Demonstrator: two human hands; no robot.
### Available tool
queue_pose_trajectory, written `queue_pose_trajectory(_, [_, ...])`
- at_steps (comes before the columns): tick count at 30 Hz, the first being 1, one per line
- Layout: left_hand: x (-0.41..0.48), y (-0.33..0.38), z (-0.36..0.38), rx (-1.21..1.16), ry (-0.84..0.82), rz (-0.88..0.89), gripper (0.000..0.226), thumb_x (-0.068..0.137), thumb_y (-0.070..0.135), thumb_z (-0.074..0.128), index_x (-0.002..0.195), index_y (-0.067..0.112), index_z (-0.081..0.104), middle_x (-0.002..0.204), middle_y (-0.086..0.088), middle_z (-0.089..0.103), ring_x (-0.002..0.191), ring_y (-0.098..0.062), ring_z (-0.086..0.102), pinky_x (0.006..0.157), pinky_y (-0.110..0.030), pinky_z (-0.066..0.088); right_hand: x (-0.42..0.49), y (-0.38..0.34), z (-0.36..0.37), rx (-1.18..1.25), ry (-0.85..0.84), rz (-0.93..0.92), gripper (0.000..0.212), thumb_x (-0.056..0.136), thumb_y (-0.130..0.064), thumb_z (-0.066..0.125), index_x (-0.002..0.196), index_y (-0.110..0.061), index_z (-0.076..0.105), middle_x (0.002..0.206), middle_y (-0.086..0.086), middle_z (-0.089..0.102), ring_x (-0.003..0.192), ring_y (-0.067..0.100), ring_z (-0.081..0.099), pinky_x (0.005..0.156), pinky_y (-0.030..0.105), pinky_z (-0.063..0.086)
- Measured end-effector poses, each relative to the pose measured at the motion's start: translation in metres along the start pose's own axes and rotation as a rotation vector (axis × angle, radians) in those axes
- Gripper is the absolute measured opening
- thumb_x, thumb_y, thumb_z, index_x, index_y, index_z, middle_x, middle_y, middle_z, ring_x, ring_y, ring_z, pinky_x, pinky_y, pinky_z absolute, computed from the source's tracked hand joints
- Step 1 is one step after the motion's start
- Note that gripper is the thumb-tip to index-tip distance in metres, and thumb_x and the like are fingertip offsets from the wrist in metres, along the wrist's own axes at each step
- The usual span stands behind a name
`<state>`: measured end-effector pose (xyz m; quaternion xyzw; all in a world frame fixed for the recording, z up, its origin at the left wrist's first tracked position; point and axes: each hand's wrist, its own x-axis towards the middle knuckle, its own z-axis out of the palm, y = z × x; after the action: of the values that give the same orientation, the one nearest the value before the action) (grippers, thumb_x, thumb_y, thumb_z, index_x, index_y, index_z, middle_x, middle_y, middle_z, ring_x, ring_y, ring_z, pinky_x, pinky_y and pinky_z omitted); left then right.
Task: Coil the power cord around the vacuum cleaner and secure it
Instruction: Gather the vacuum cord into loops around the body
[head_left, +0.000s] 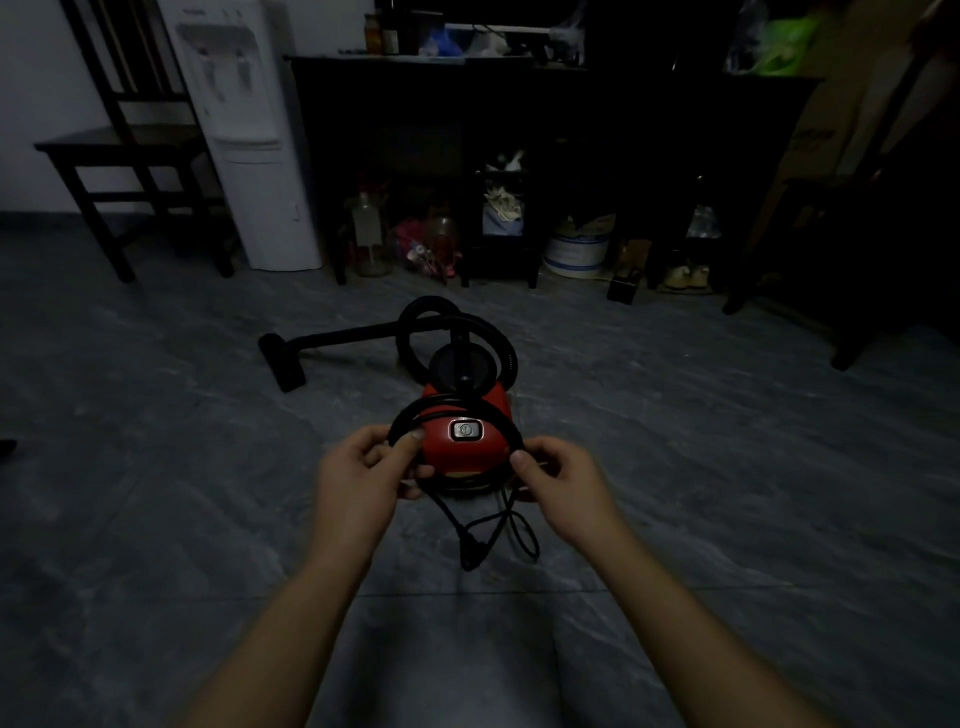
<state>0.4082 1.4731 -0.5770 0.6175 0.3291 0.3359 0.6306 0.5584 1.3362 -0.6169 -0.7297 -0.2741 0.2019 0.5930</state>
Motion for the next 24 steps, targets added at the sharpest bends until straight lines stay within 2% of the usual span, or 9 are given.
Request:
queue_pose_trajectory(3, [-0.001, -0.002, 0.003, 0.009, 0.001, 0.013, 0.010, 0.090, 0.017, 0.067, 0.097, 0.009, 0.069, 0.074, -0.011, 0.074, 0.075, -0.021, 0.074, 0.062, -0.031, 0.060, 0.002, 0.002, 0.001, 0.010, 0.021, 0.036, 0.013, 0.095, -0.020, 0.062, 0.104, -0.018, 0.070, 0.094, 0.005, 0.073, 0.087, 0.019, 0.072, 0.083, 0.044, 0.061])
queue_pose_trajectory(8, [0.002, -0.006, 0.002, 0.027, 0.014, 0.041, 0.008, 0.090, 0.017, 0.067, 0.096, 0.012, 0.069, 0.075, -0.011, 0.075, 0.079, -0.021, 0.074, 0.071, -0.036, 0.061, 0.003, 0.006, 0.003, -0.058, 0.038, -0.011, 0.013, 0.093, -0.023, 0.064, 0.094, -0.035, 0.068, 0.092, -0.001, 0.073, 0.085, 0.018, 0.071, 0.083, 0.044, 0.060])
queue_pose_trajectory(13, [0.002, -0.007, 0.003, 0.029, -0.010, 0.038, 0.009, 0.090, 0.017, 0.067, 0.098, 0.011, 0.069, 0.075, -0.011, 0.075, 0.080, -0.021, 0.075, 0.072, -0.034, 0.060, 0.004, 0.007, 0.004, -0.028, 0.031, 0.014, 0.013, 0.094, -0.020, 0.062, 0.099, -0.030, 0.069, 0.096, 0.003, 0.073, 0.086, 0.020, 0.072, 0.079, 0.041, 0.062])
queue_pose_trajectory(17, [0.000, -0.004, 0.004, -0.007, -0.034, -0.044, 0.015, 0.091, 0.018, 0.066, 0.097, 0.004, 0.068, 0.067, -0.005, 0.074, 0.074, -0.020, 0.075, 0.061, -0.028, 0.061, 0.004, 0.008, 0.002, 0.041, 0.057, 0.058, 0.017, 0.094, -0.018, 0.063, 0.109, -0.013, 0.070, 0.095, 0.008, 0.073, 0.086, 0.024, 0.073, 0.078, 0.042, 0.062])
queue_pose_trajectory(21, [0.000, -0.006, 0.003, -0.005, -0.056, -0.161, 0.027, 0.093, 0.028, 0.064, 0.081, 0.004, 0.062, 0.051, -0.001, 0.065, 0.073, -0.023, 0.075, 0.059, -0.029, 0.060, 0.006, 0.009, 0.000, 0.049, 0.071, 0.063, 0.017, 0.091, -0.013, 0.067, 0.107, -0.014, 0.073, 0.096, 0.004, 0.074, 0.087, 0.019, 0.073, 0.082, 0.042, 0.061])
queue_pose_trajectory(24, [0.001, -0.009, 0.001, -0.014, -0.061, -0.237, 0.033, 0.093, 0.030, 0.064, 0.076, 0.002, 0.059, 0.051, -0.004, 0.058, 0.075, -0.028, 0.075, 0.062, -0.033, 0.062, 0.007, 0.011, 0.000, 0.044, 0.069, 0.072, 0.020, 0.089, -0.014, 0.069, 0.109, -0.013, 0.073, 0.099, 0.005, 0.074, 0.089, 0.018, 0.073, 0.083, 0.043, 0.061])
